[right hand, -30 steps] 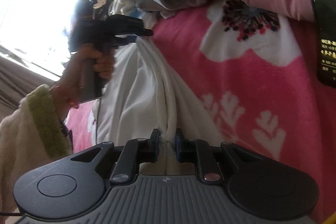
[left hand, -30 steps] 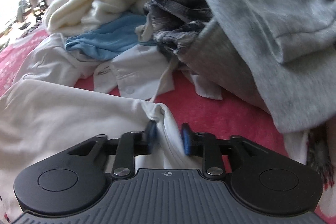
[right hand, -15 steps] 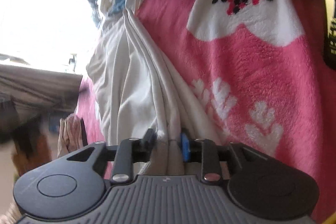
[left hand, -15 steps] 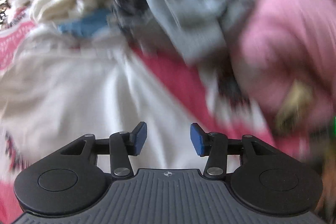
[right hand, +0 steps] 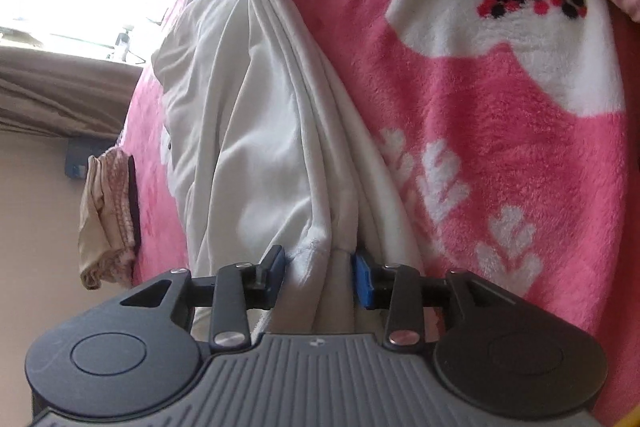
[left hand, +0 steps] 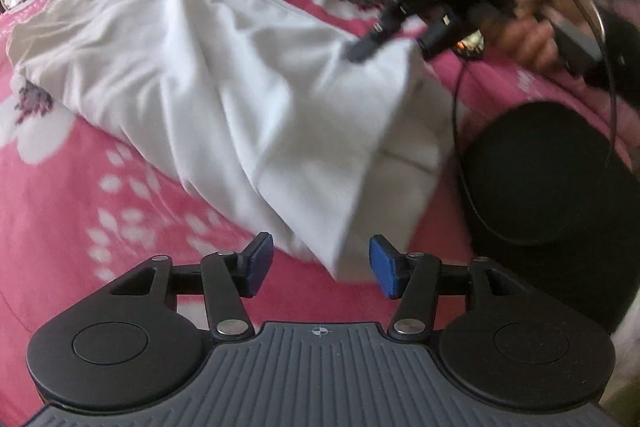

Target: Fold clothes

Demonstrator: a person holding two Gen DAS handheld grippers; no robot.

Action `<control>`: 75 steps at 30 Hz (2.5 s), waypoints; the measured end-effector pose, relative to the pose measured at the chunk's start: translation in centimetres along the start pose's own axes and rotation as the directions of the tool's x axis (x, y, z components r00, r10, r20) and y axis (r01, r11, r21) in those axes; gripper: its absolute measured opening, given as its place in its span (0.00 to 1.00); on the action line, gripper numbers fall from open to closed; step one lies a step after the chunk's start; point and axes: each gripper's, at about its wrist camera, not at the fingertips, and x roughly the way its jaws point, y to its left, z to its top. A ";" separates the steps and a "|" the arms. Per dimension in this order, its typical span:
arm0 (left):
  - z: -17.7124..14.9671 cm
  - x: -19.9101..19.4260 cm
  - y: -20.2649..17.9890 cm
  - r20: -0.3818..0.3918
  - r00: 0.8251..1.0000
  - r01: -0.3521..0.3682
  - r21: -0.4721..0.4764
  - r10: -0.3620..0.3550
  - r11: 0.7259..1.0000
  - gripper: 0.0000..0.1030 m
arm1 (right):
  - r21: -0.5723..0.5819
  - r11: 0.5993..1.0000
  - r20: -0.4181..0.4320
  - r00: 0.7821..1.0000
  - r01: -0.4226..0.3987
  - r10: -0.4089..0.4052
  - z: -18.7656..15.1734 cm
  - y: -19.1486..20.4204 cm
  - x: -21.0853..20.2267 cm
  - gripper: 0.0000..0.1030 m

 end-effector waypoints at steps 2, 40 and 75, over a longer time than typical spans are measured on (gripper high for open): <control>-0.2 1.0 -0.6 -0.020 0.999 -0.033 -0.004 0.033 0.999 0.52 | -0.015 1.000 0.007 1.000 0.010 -0.010 -0.2 0.3 -0.3 0.37; -2.0 1.1 -10.7 -0.011 0.963 -0.211 0.595 0.271 0.776 0.01 | -0.293 0.921 -0.017 0.962 0.257 -0.274 -1.0 4.0 -3.3 0.15; -3.2 -0.4 -6.1 0.010 0.993 -0.108 0.436 0.115 0.894 0.22 | -0.397 0.841 -0.001 0.916 0.368 -0.401 -4.7 2.3 -5.2 0.06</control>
